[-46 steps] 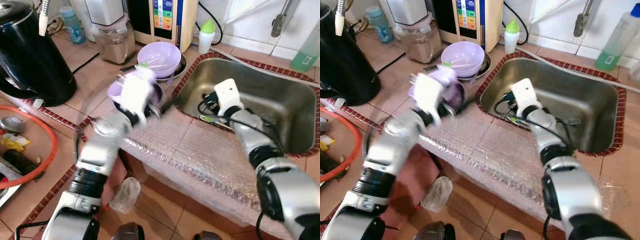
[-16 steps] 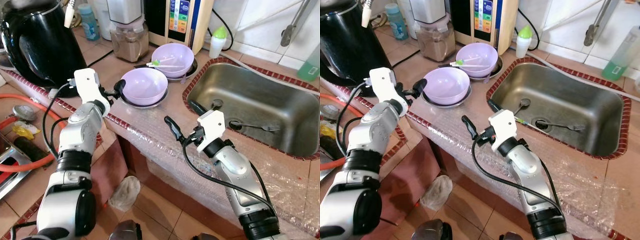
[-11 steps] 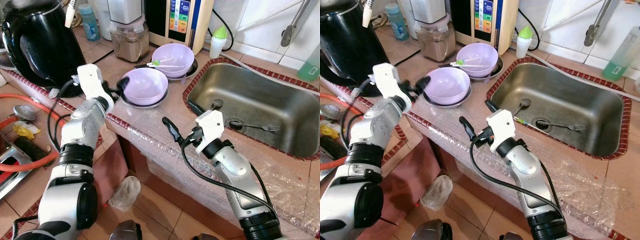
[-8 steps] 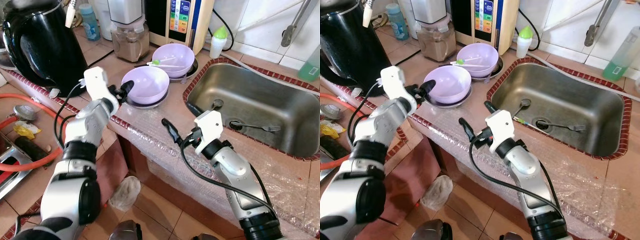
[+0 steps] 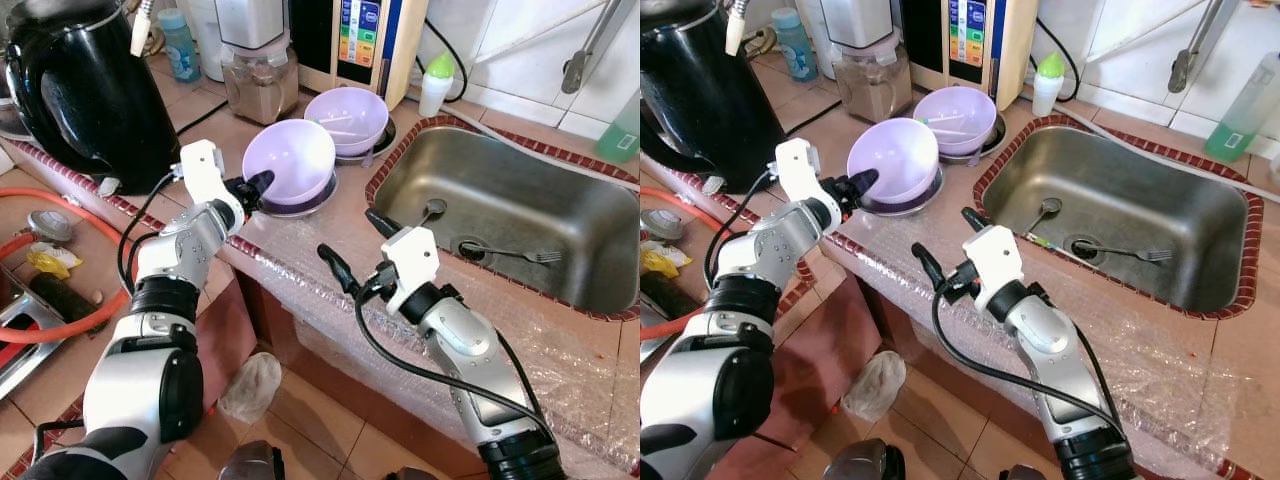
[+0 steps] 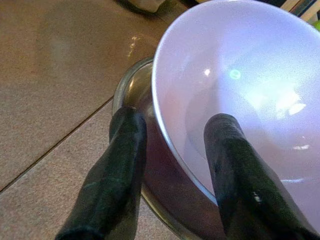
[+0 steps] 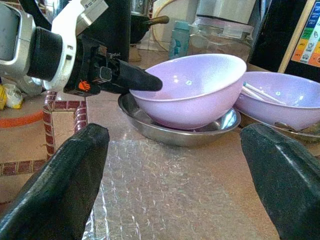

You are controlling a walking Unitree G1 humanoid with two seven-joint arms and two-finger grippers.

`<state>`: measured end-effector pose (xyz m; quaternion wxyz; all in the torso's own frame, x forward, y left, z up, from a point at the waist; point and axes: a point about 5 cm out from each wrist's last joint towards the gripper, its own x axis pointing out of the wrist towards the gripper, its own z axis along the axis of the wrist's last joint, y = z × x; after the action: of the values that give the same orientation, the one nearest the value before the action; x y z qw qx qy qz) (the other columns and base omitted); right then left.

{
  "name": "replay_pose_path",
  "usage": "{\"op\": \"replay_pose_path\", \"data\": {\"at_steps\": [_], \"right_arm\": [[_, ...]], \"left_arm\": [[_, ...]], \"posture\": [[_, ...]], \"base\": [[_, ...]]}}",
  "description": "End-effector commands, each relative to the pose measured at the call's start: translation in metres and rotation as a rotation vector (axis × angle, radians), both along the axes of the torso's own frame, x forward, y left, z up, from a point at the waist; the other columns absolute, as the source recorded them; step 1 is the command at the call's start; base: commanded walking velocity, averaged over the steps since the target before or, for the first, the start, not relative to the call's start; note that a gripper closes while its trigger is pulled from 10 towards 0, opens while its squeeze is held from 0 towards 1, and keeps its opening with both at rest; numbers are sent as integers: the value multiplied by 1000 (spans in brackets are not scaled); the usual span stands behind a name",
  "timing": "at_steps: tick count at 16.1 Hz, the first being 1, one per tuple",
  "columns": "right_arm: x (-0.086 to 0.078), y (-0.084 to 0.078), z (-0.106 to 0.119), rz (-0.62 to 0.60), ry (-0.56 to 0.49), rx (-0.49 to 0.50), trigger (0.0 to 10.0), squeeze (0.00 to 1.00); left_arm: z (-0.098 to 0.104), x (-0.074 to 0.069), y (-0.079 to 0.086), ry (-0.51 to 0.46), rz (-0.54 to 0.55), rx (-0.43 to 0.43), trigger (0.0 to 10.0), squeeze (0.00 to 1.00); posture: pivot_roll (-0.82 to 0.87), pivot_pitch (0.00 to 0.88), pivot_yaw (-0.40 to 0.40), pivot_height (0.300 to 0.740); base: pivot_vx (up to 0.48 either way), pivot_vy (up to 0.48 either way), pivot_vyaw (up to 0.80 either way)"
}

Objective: Kitchen organization

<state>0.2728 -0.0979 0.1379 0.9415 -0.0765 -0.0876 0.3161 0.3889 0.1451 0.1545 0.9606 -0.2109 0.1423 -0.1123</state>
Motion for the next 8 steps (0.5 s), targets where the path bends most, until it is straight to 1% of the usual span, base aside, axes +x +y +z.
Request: {"op": "replay_pose_path", "data": {"at_steps": [1, 5, 8], "right_arm": [[-1, 1, 1, 7, 0, -8, 10000, 0], [-1, 3, 0, 15, 7, -14, 10000, 0], [0, 1, -3, -6, 29, -10, 10000, 0]], "left_arm": [[1, 1, 1, 11, -2, -1, 0, 0], [-3, -1, 6, 10, -8, 3, 0, 0], [-7, -3, 8, 13, -34, 5, 0, 0]], "posture": [[-47, 18, 72, 740], [-40, 19, 67, 740], [-39, 19, 68, 740]], "base": [[0, 0, 0], [0, 0, 0], [0, 0, 0]]}}
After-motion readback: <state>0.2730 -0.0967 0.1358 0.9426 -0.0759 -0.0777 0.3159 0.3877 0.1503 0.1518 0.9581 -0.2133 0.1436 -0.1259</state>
